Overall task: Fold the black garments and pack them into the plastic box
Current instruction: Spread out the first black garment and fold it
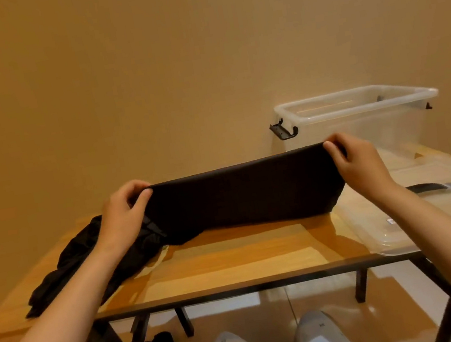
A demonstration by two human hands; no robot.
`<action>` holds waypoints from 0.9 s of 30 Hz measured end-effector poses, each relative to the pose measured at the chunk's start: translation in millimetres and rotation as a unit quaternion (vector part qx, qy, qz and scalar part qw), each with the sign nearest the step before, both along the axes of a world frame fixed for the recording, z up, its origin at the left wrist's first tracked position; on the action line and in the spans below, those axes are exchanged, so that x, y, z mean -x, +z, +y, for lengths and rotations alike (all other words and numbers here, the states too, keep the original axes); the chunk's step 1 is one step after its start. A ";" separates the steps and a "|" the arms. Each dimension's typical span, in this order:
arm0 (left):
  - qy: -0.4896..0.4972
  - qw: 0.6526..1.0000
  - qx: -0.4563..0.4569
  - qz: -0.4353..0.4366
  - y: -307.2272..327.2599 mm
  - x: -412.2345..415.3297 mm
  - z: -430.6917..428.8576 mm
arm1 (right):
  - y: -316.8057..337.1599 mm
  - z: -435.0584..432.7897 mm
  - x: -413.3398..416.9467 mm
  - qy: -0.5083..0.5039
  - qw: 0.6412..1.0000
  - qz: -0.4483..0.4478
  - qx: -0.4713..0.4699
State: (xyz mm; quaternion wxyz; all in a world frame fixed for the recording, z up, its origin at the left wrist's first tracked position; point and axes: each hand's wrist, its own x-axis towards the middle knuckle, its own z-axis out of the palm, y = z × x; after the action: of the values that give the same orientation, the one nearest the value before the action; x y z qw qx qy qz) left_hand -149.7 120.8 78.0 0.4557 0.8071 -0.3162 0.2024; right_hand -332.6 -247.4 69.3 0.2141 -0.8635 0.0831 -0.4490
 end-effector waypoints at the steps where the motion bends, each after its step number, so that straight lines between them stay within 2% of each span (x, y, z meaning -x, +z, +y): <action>1: 0.003 1.000 0.004 -0.009 9.4 -3.8 -1.0 | 8.3 -1.7 -2.4 -0.005 1.000 -0.007 0.010; 5: 0.007 0.999 0.031 -0.026 43.2 -11.4 -1.3 | 40.1 -6.3 -1.6 -0.010 0.999 -0.024 0.043; 9: -0.016 0.997 0.075 -0.032 71.3 -10.9 4.1 | 70.4 -6.9 8.4 -0.009 0.998 -0.058 0.035; 14: -0.036 0.992 0.112 -0.036 97.4 -8.6 8.5 | 109.2 -0.1 25.5 0.059 0.995 -0.046 -0.061; 19: -0.071 0.981 0.177 0.023 114.4 -17.3 10.3 | 133.4 -6.2 27.6 0.126 0.981 -0.004 -0.147; 23: -0.078 0.985 0.134 0.076 100.5 -38.3 -4.7 | 118.0 -21.7 -3.0 0.125 0.970 0.092 -0.186; 27: -0.062 0.988 0.005 0.140 49.3 -78.4 -32.0 | 67.6 -38.8 -52.1 0.093 0.955 0.223 -0.170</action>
State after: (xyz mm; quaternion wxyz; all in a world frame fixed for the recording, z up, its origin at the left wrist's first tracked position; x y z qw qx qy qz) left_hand -71.3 88.9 127.4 0.5115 0.8038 -0.2978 0.0604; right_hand -280.5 -286.2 136.9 0.3744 -0.8966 0.1230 -0.2020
